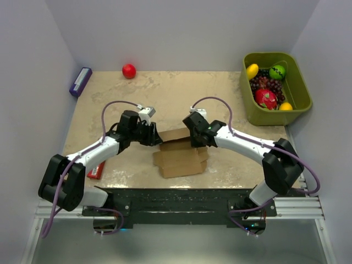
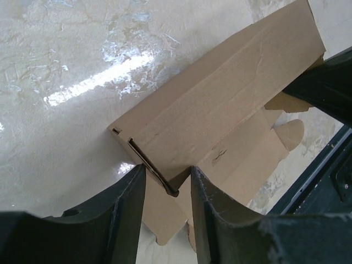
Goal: Fold the paper box
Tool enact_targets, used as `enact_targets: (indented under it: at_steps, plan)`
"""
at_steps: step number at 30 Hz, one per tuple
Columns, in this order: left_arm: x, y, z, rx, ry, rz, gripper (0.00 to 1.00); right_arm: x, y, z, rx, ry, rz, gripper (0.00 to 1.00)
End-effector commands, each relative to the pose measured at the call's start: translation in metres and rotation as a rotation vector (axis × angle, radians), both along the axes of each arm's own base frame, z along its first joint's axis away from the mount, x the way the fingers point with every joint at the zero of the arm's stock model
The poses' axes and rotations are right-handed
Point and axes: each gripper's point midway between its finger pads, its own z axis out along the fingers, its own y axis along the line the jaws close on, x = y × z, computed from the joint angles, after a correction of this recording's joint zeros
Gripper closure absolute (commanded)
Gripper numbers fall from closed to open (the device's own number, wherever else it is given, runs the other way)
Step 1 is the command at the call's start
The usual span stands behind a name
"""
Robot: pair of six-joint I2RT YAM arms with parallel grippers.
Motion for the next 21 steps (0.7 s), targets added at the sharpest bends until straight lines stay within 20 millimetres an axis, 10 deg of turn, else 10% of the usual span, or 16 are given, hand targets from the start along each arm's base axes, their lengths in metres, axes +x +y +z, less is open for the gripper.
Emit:
enact_targets:
  at_steps: [1,9,21]
  plan:
    - [0.005,-0.010,0.011,-0.038,-0.043,-0.062,0.59,0.002,0.038,0.009,0.072,-0.021,-0.002,1.00]
    - [0.004,-0.004,0.011,-0.002,-0.056,-0.055,0.59,0.002,0.060,0.002,0.163,-0.028,-0.017,1.00]
    - [0.012,0.007,0.004,0.082,-0.069,-0.042,0.60,-0.004,0.041,0.039,0.175,-0.151,0.073,0.37]
